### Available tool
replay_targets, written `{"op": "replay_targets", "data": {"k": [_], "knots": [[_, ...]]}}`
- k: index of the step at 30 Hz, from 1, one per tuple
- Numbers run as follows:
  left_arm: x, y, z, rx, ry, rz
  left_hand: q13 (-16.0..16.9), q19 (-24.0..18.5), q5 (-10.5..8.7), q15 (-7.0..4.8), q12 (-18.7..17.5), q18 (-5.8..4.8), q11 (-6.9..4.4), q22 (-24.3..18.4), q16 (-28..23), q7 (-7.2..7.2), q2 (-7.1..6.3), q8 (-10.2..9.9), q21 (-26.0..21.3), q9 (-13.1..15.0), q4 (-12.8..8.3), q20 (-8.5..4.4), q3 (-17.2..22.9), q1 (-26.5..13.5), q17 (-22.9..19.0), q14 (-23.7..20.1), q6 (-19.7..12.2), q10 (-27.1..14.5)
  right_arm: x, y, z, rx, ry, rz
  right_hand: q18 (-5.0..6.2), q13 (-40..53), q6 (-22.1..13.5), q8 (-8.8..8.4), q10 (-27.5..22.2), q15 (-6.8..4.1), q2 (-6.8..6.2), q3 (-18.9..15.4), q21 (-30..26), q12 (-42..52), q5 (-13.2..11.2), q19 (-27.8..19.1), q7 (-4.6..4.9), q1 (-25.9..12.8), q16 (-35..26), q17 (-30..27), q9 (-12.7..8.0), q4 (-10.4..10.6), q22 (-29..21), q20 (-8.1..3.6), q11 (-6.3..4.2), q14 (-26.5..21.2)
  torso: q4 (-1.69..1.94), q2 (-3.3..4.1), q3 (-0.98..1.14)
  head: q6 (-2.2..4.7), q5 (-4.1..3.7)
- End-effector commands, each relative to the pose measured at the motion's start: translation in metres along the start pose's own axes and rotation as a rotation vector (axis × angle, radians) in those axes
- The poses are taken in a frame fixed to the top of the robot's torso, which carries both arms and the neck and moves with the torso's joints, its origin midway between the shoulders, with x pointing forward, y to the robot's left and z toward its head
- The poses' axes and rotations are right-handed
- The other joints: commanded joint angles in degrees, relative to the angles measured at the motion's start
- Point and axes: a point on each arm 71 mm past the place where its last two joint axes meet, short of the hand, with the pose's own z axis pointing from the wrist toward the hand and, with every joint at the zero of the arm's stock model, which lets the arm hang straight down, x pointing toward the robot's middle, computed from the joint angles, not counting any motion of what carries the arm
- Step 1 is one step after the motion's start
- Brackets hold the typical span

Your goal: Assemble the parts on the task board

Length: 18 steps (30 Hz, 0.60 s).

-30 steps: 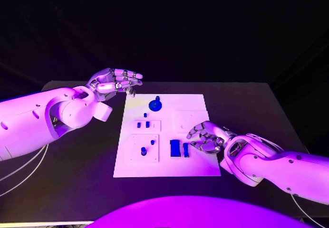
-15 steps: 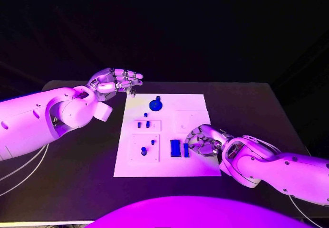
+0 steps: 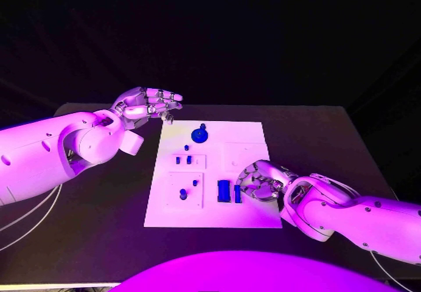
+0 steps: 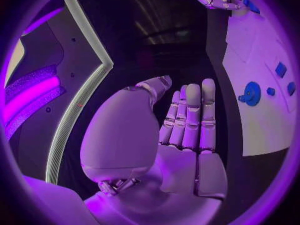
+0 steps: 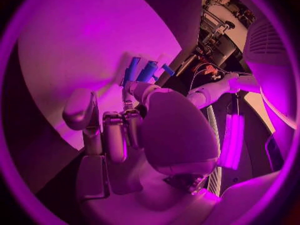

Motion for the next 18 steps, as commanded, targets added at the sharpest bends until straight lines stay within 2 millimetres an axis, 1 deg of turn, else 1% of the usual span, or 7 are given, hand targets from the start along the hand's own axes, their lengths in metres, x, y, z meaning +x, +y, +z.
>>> {"op": "replay_targets", "data": {"k": [1,2,6,8,9,11,18], "knots": [[0.0013,-0.0007,0.0002,0.005,0.013,-0.007,0.1,0.4,0.14,0.08,0.3,0.84,0.13,0.0,-0.2,-0.06,0.38,0.3,-0.2,-0.1,0.1,-0.13,-0.3,-0.2,0.0,-0.1,-0.4,-0.4,-0.0024,-0.0005,-0.0004,-0.001,-0.045,0.000,-0.18,8.3,-1.1,-0.76,0.4,0.24,-0.57,-0.4,-0.6,-0.3,-1.2,0.0,0.30,-1.8,0.3,10.1,-0.4,0.8,5.4,0.28,-0.01,4.9,-0.02,0.00,0.01,0.00,0.02],[0.0013,-0.0007,0.0002,0.005,0.012,-0.006,0.1,0.4,0.14,0.08,0.3,0.84,0.13,0.0,-0.2,-0.06,0.38,0.3,-0.2,-0.1,0.1,-0.13,-0.3,-0.2,0.0,-0.1,-0.4,-0.4,-0.0029,-0.0005,-0.0003,0.000,-0.052,0.001,-0.18,8.3,-1.2,-0.86,0.4,0.28,-0.68,-0.5,-0.6,-0.4,-1.6,0.0,0.34,-2.1,0.3,10.2,-0.5,0.9,5.4,0.31,0.03,4.9,-0.02,0.01,0.02,0.00,0.00],[0.0012,-0.0006,0.0002,0.004,0.012,-0.006,0.1,0.4,0.14,0.08,0.3,0.84,0.13,0.0,-0.2,-0.06,0.38,0.3,-0.2,-0.1,0.1,-0.13,-0.3,-0.2,0.0,-0.1,-0.4,-0.4,-0.0038,0.0000,0.0002,0.000,-0.071,0.007,-0.09,7.8,-2.3,-1.84,-0.2,0.67,-1.79,-1.4,-1.5,-1.0,-6.0,-0.2,0.81,-3.9,0.3,10.0,-1.1,2.0,5.2,0.68,0.48,4.9,0.02,0.03,0.00,0.00,-0.03],[0.0012,-0.0006,0.0002,0.003,0.012,-0.006,0.1,0.4,0.15,0.08,0.3,0.84,0.14,-0.1,-0.2,-0.04,0.46,0.4,-0.2,-0.1,0.1,-0.14,-0.3,-0.2,0.0,-0.1,-0.4,-0.5,-0.0037,0.0004,0.0005,0.001,-0.073,0.008,-0.08,7.6,-2.5,-2.08,-0.3,0.77,-2.20,-1.8,-1.6,-1.1,-6.9,-0.2,0.93,-4.2,0.3,10.0,-1.2,2.3,5.2,0.77,0.60,4.9,0.04,0.04,-0.01,0.00,-0.03],[0.0012,-0.0005,0.0002,0.003,0.012,-0.006,0.1,0.4,0.15,0.08,0.3,0.84,0.14,-0.1,-0.2,-0.04,0.46,0.4,-0.2,-0.1,0.1,-0.14,-0.3,-0.2,0.0,-0.1,-0.4,-0.5,-0.0033,0.0007,0.0009,0.002,-0.071,0.008,-0.06,7.5,-2.7,-2.28,-0.5,0.86,-2.68,-2.4,-1.8,-1.3,-6.2,-0.2,1.02,-4.6,0.3,9.9,-1.4,2.5,5.1,0.86,0.70,4.9,0.06,0.05,-0.02,0.00,-0.06],[0.0012,-0.0005,0.0002,0.003,0.012,-0.006,0.1,0.4,0.15,0.08,0.3,0.84,0.14,-0.1,-0.2,-0.04,0.46,0.4,-0.2,-0.1,0.1,-0.14,-0.3,-0.2,0.0,-0.1,-0.4,-0.5,-0.0027,0.0007,0.0015,0.005,-0.067,0.007,-0.04,7.3,-2.9,-2.46,-0.6,0.93,-3.06,-3.2,-2.0,-1.4,-6.6,-0.2,1.08,-4.9,0.3,9.9,-1.5,2.8,5.1,0.93,0.77,4.9,0.08,0.04,-0.05,0.00,-0.06],[0.0012,-0.0006,0.0001,0.002,0.012,-0.006,0.1,0.4,0.15,0.08,0.3,0.84,0.14,-0.1,-0.2,-0.04,0.46,0.4,-0.2,-0.1,0.1,-0.14,-0.3,-0.2,0.0,-0.1,-0.4,-0.5,-0.0003,-0.0002,0.0049,0.018,-0.047,-0.004,0.00,7.2,-2.9,-2.60,-0.8,0.97,-3.16,-4.6,-2.3,-1.5,-9.0,-0.2,1.04,-4.5,0.2,9.8,-1.7,3.2,5.0,1.03,0.78,4.8,0.08,0.06,-0.05,0.00,0.01]]}}
